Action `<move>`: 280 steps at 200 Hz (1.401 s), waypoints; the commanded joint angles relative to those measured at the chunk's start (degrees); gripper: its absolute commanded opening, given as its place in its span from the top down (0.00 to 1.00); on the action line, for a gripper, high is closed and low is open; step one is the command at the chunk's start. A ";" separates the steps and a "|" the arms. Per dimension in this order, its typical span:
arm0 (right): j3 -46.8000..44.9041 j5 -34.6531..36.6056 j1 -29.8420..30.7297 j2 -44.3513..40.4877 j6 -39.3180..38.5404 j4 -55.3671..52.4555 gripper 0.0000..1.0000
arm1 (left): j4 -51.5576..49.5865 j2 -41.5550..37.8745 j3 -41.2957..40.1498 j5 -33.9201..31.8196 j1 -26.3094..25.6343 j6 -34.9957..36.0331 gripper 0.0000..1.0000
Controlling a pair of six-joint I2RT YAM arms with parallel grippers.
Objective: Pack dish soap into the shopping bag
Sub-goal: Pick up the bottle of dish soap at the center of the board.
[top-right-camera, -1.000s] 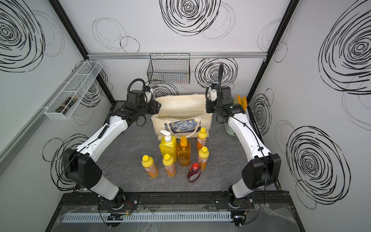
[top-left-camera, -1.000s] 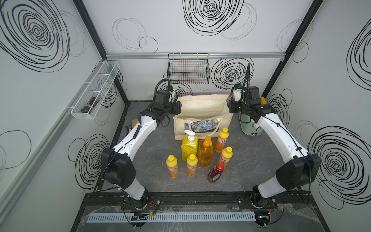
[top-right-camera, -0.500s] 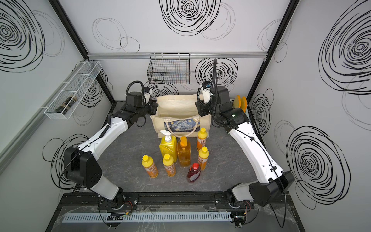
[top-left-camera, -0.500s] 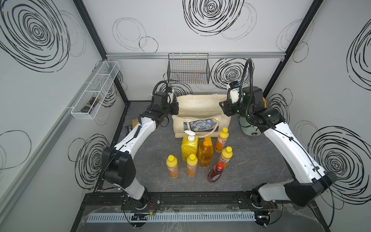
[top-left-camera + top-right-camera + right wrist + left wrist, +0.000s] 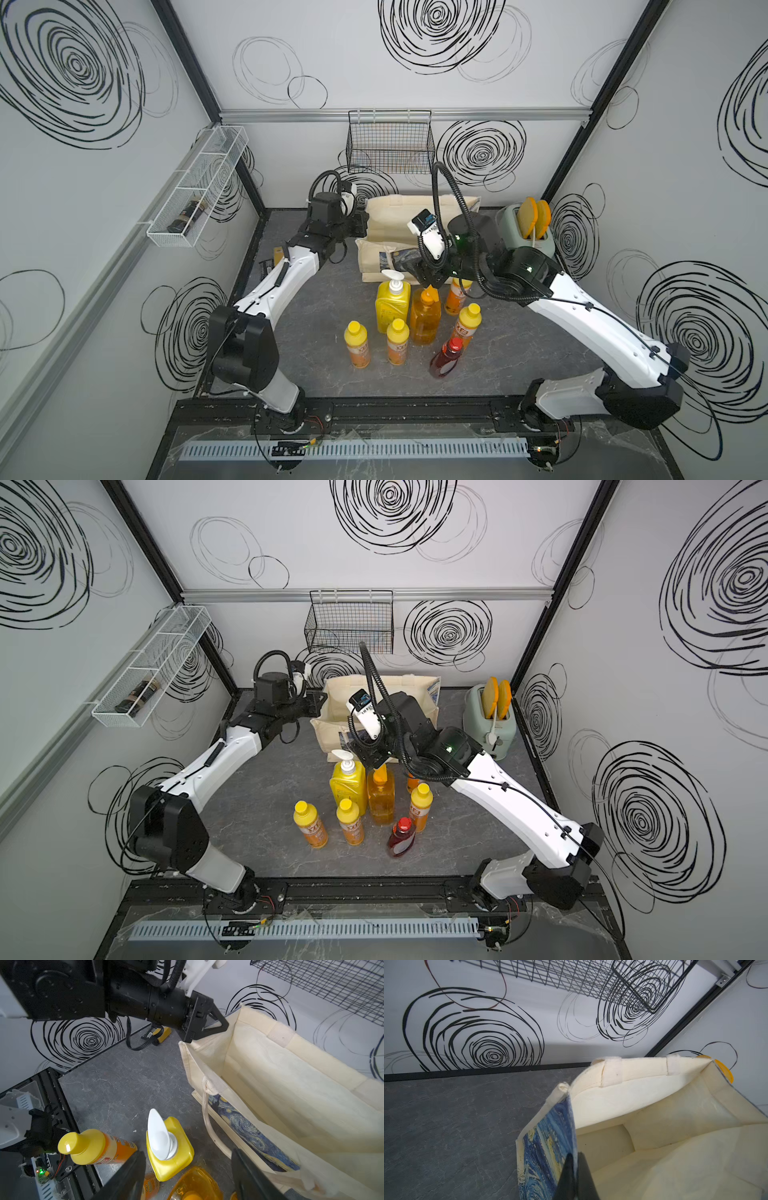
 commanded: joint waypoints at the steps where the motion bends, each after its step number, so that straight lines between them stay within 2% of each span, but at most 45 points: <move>1: -0.33 -1.63 0.82 0.60 -4.37 -1.71 0.25 | 3.48 -2.16 -0.83 0.95 0.65 0.02 0.95; 51: 4.14 -4.27 0.94 6.71 -9.11 -7.44 0.21 | 3.10 -1.35 -0.55 1.18 0.18 0.25 0.95; 125: 6.55 -6.02 2.55 12.43 -11.06 -8.55 0.26 | 2.11 -2.50 -0.38 0.25 -0.21 1.03 0.95; 212: 6.52 -2.38 2.68 15.68 -11.01 -11.52 0.27 | 1.87 -2.28 -0.28 0.17 -0.43 1.34 0.95; 249: 6.82 -1.43 2.81 17.82 -11.28 -12.62 0.35 | 1.75 -2.22 -0.20 0.27 -0.39 1.52 0.95; 280: 6.65 -1.63 2.84 18.03 -11.40 -12.28 0.48 | 1.70 -2.16 -0.20 0.27 -0.43 1.58 0.95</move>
